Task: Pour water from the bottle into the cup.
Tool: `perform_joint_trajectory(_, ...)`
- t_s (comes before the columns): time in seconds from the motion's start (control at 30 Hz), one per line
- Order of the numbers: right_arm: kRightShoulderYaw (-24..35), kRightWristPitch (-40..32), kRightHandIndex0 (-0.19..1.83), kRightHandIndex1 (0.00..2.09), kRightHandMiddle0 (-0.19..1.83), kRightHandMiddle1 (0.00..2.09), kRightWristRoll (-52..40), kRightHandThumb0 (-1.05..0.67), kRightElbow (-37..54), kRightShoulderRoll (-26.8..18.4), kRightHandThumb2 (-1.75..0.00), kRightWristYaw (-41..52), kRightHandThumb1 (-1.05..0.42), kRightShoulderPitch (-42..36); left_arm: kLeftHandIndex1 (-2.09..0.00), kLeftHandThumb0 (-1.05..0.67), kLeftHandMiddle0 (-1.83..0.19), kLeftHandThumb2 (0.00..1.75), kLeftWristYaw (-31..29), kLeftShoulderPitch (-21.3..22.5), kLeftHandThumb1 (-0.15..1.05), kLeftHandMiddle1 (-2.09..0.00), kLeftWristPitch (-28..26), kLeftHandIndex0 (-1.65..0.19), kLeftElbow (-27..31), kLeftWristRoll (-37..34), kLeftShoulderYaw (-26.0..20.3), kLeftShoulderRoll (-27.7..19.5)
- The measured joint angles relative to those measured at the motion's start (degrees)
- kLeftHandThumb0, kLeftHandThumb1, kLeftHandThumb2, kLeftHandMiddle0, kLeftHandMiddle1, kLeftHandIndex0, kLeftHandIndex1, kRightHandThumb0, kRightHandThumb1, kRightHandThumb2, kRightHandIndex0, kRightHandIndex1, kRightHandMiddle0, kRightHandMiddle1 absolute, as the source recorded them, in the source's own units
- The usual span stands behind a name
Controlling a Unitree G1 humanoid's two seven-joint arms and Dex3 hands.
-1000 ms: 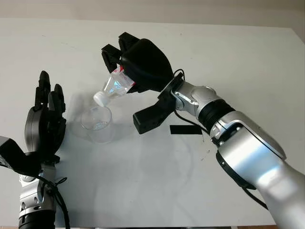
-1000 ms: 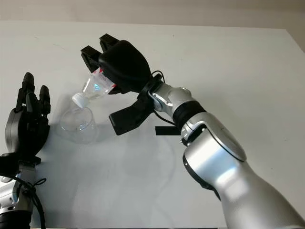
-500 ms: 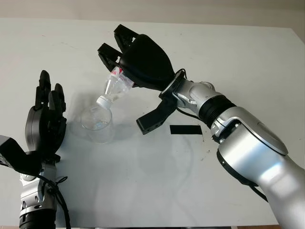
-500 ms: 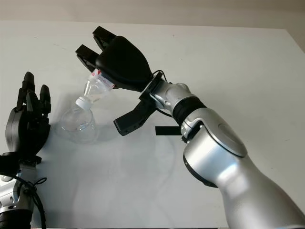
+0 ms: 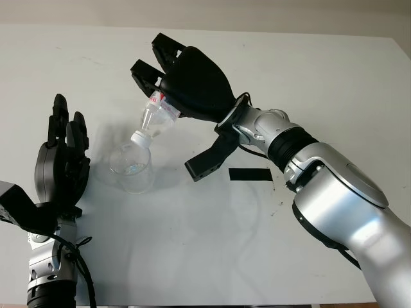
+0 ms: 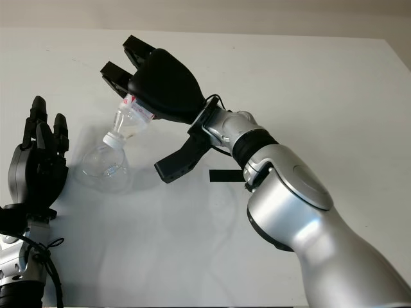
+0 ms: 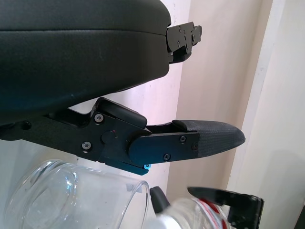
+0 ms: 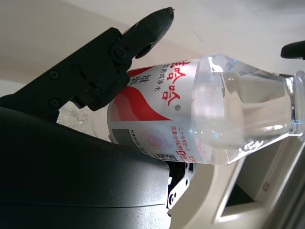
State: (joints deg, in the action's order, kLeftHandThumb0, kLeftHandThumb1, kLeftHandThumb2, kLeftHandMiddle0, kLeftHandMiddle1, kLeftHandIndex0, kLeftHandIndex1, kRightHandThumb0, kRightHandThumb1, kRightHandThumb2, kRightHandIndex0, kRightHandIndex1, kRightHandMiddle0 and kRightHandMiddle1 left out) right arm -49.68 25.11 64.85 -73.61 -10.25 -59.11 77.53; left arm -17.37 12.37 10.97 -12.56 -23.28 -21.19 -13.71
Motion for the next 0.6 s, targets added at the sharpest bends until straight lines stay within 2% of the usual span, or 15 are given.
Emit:
perform_joint_trajectory(0.03,-0.4,-0.2,1.15,2.09,0.62,1.54,0.3,-0.44,0.0,0.0,-0.05,-0.6,-0.96,0.2,-0.05,-0.78,0.18,0.48,0.0,0.0,1.05,-0.05,0.0,0.18,0.0,0.0,0.0,0.0)
perform_joint_trajectory(0.07,-0.8,-0.4,1.19,2.09,0.67,1.85,0.8,-0.44,0.0,0.0,-0.06,-1.3,-0.99,0.4,-0.05,-0.78,0.18,0.49,0.0,0.0,1.05,-0.05,0.1,0.18,0.0,0.0,0.1,0.0)
perform_joint_trajectory(0.1,-1.3,-0.8,1.21,2.09,0.71,1.97,1.5,-0.43,0.0,0.0,-0.06,-2.2,-1.00,0.6,-0.05,-0.78,0.17,0.49,0.0,0.0,1.05,-0.06,0.2,0.18,0.0,0.0,0.1,0.0)
perform_joint_trajectory(0.17,-2.2,-1.7,1.26,2.09,0.82,2.07,2.5,-0.42,0.0,0.0,-0.06,-3.8,-1.03,1.0,-0.05,-0.78,0.18,0.49,0.0,0.0,1.05,-0.05,0.4,0.18,0.0,0.1,0.3,0.1)
perform_joint_trajectory(0.2,-2.5,-2.0,1.27,2.09,0.84,2.08,2.7,-0.41,0.0,0.0,-0.06,-4.4,-1.04,1.0,-0.05,-0.78,0.17,0.49,0.0,0.0,1.05,-0.06,0.4,0.17,0.0,0.1,0.3,0.1)
perform_joint_trajectory(0.27,-3.2,-2.4,1.27,2.09,0.65,2.09,3.1,-0.43,0.0,0.0,-0.06,-5.0,-1.04,1.2,-0.05,-0.78,0.17,0.49,0.1,0.0,1.05,-0.06,0.4,0.17,0.0,0.1,0.4,0.1)
perform_joint_trajectory(0.3,-3.4,-2.5,1.26,2.09,0.61,2.08,3.2,-0.43,0.0,0.1,-0.05,-5.1,-1.03,1.2,-0.05,-0.78,0.17,0.49,0.1,0.0,1.05,-0.05,0.5,0.18,0.0,0.1,0.4,0.2)
perform_joint_trajectory(0.37,-3.7,-2.5,1.25,2.09,0.56,1.93,3.2,-0.44,0.0,0.1,-0.05,-5.2,-1.01,1.3,-0.05,-0.78,0.18,0.49,0.1,0.0,1.05,-0.05,0.6,0.18,0.0,0.2,0.4,0.2)
perform_joint_trajectory(0.47,-4.0,-2.7,1.27,2.09,0.66,2.08,3.2,-0.43,0.0,0.2,-0.06,-5.4,-1.02,1.3,-0.05,-0.78,0.17,0.49,0.1,0.0,1.05,-0.05,0.7,0.18,0.0,0.3,0.5,0.2)
perform_joint_trajectory(0.6,-3.6,-2.1,1.27,2.09,0.72,2.08,2.1,-0.42,-0.1,0.2,-0.06,-5.0,-1.03,1.3,-0.05,-0.78,0.18,0.49,0.6,0.0,1.05,-0.05,0.7,0.18,0.0,0.5,0.6,0.3)
